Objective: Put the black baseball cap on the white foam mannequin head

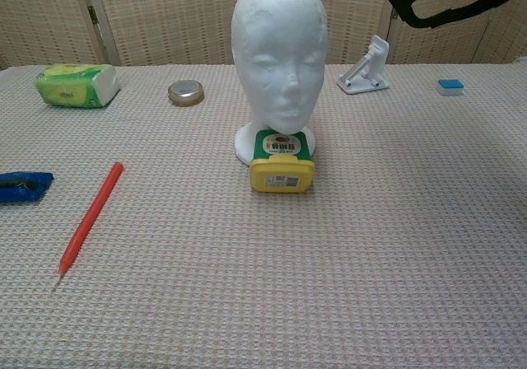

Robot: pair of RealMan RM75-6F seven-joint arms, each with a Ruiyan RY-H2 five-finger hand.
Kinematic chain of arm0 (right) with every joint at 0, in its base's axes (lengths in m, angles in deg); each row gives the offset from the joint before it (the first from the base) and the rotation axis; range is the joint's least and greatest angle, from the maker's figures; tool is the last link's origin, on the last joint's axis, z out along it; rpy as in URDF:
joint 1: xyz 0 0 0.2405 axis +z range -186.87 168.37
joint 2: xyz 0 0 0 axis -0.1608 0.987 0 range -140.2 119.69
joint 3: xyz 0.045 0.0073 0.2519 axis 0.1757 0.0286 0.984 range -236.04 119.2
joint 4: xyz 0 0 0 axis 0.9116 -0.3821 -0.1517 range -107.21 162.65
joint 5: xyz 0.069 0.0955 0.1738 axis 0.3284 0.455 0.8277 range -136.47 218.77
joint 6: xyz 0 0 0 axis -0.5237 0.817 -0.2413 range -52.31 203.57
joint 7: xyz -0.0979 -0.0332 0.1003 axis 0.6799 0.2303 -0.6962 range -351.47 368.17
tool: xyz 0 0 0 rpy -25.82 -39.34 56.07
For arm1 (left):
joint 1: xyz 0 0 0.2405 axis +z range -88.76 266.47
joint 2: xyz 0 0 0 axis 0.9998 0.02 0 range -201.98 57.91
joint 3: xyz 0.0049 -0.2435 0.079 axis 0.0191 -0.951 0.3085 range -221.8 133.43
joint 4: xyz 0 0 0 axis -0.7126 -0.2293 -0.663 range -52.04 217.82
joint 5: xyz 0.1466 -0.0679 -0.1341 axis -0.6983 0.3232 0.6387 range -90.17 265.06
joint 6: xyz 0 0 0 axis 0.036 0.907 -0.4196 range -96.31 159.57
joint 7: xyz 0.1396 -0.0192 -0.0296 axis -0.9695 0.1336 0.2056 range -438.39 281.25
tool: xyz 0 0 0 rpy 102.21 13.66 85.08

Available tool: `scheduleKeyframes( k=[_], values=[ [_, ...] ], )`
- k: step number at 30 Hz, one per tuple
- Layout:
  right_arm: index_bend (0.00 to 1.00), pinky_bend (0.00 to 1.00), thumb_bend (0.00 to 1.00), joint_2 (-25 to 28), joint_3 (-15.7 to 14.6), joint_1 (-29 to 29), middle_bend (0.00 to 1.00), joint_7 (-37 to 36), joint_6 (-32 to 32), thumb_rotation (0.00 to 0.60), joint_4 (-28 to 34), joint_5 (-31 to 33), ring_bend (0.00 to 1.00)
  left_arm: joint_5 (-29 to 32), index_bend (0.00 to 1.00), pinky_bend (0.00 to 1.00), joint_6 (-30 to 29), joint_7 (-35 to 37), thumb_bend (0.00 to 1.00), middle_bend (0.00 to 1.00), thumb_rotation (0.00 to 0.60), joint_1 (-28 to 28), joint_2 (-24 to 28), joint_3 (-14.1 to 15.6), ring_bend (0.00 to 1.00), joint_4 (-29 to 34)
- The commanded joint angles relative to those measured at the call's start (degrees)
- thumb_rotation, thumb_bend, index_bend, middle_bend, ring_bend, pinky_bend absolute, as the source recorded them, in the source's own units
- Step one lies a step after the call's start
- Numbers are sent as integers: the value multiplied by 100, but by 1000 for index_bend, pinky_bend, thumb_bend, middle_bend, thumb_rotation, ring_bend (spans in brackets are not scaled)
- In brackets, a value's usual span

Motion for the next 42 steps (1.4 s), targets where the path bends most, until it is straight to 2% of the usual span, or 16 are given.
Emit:
scheduleKeyframes(
  k=[1,10,19,27,34,42],
  values=[
    [805,813,515,73,240,343,678,280,-342,600,287,-93,563,51,0,155,55,55,310,0,600,-22,13,-14,0,-7],
    [805,813,512,-350,618,935,674,189,-929,600,-21,166,563,269,0,155,176,297,310,0,600,-67,60,-83,0,-64],
    [805,812,504,-1248,1097,1802,670,-528,-1569,600,-1331,806,563,488,0,155,426,655,310,0,600,-163,120,-132,0,-169],
    [805,813,494,-1941,1314,2661,669,-1046,-2018,600,-2448,1216,563,716,0,155,591,1108,310,0,600,-220,194,-204,0,-341],
    [805,813,487,-2399,1251,3071,669,-1383,-2095,600,-3125,1408,563,852,0,155,697,1359,310,0,600,-251,227,-256,0,-472],
    [805,813,487,-2579,805,2773,669,-1605,-1574,600,-3265,1312,563,754,0,155,596,1276,310,0,600,-200,231,-231,0,-415]
  ],
)
